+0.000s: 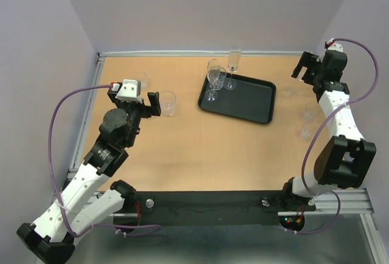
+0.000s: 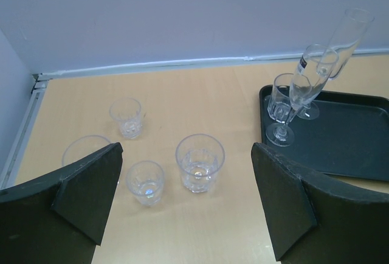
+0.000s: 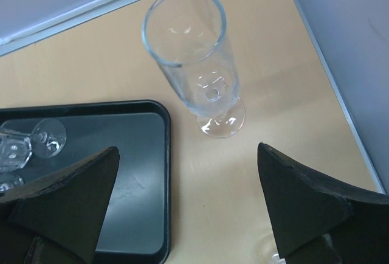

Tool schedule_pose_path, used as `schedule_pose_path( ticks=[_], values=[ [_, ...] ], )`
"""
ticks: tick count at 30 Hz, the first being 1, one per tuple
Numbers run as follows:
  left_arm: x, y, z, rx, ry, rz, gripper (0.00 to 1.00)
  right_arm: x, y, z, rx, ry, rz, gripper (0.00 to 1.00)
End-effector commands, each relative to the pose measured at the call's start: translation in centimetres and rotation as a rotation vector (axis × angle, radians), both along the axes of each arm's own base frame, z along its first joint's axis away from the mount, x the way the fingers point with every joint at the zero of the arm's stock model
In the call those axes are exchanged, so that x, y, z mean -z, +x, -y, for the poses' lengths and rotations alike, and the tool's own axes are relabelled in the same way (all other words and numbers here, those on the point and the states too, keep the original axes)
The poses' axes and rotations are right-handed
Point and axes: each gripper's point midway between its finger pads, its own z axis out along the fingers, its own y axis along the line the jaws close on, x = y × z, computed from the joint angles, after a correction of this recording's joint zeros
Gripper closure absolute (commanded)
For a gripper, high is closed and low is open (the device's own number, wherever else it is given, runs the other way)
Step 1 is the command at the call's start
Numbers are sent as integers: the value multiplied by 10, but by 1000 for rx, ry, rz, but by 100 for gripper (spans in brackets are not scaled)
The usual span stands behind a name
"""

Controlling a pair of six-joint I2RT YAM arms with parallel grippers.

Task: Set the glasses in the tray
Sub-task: Grab a glass with a robot arm

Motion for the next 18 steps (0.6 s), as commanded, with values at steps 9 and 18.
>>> schedule_pose_path(
  ticks=[9,18],
  values=[
    [-19,-2,-3,-2,-41,65,1,-23,65,34,83,-64,109,0],
    [-18,-1,-3,-5,-35,62,1,-27,94,41,46,-121,125,1]
  ],
)
